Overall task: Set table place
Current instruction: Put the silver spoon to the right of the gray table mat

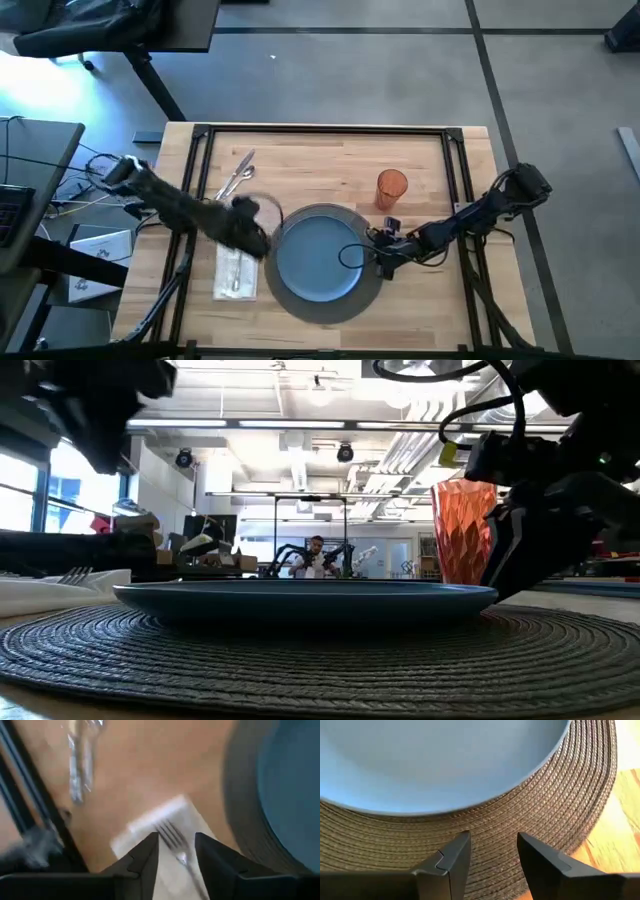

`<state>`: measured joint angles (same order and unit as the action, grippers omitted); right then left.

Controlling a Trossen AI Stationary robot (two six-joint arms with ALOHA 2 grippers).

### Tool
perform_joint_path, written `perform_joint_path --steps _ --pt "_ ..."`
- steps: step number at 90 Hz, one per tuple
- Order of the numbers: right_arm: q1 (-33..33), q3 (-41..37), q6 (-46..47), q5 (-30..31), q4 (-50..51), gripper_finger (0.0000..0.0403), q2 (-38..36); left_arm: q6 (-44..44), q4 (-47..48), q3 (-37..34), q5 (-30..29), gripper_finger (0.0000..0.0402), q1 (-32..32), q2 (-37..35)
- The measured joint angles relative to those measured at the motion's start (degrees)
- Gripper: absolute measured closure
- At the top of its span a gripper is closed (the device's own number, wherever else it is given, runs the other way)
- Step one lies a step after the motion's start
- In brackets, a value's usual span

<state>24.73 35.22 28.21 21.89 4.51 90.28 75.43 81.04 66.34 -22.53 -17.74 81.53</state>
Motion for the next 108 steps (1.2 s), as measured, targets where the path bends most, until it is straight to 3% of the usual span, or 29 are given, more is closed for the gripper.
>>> perform_joint_path --steps 10,21,37,51,70,83,108 --pt "0.0 0.0 1.4 -0.4 0.1 0.0254 0.0 -11.6 -2.1 -4.9 -0.9 0.0248 10.6 -5.5" --pt "0.0 0.0 1.5 -1.2 0.5 0.0254 0.0 -25.8 -10.3 -11.1 -1.7 0.0239 21.7 -8.5" --pt "0.0 0.0 2.9 -5.6 2.2 0.0254 -1.6 -44.0 -26.6 -19.6 4.1 0.0240 35.9 -7.4" --pt "0.0 0.1 7.3 -7.5 7.0 0.0254 -5.2 -50.8 -31.4 -23.2 5.7 0.0241 45.4 -5.1" --pt "1.2 0.1 10.6 -7.7 8.9 0.0254 -8.4 -57.9 -34.3 -24.7 7.9 0.0241 51.3 -2.8" --pt "1.7 0.1 10.8 -7.9 8.6 0.0254 -8.3 -61.1 -38.9 -26.7 11.0 0.0241 52.9 -1.5" --pt "1.7 0.1 11.8 -7.8 9.0 0.0254 -8.2 -65.2 -43.0 -28.7 10.8 0.0259 54.8 2.5"
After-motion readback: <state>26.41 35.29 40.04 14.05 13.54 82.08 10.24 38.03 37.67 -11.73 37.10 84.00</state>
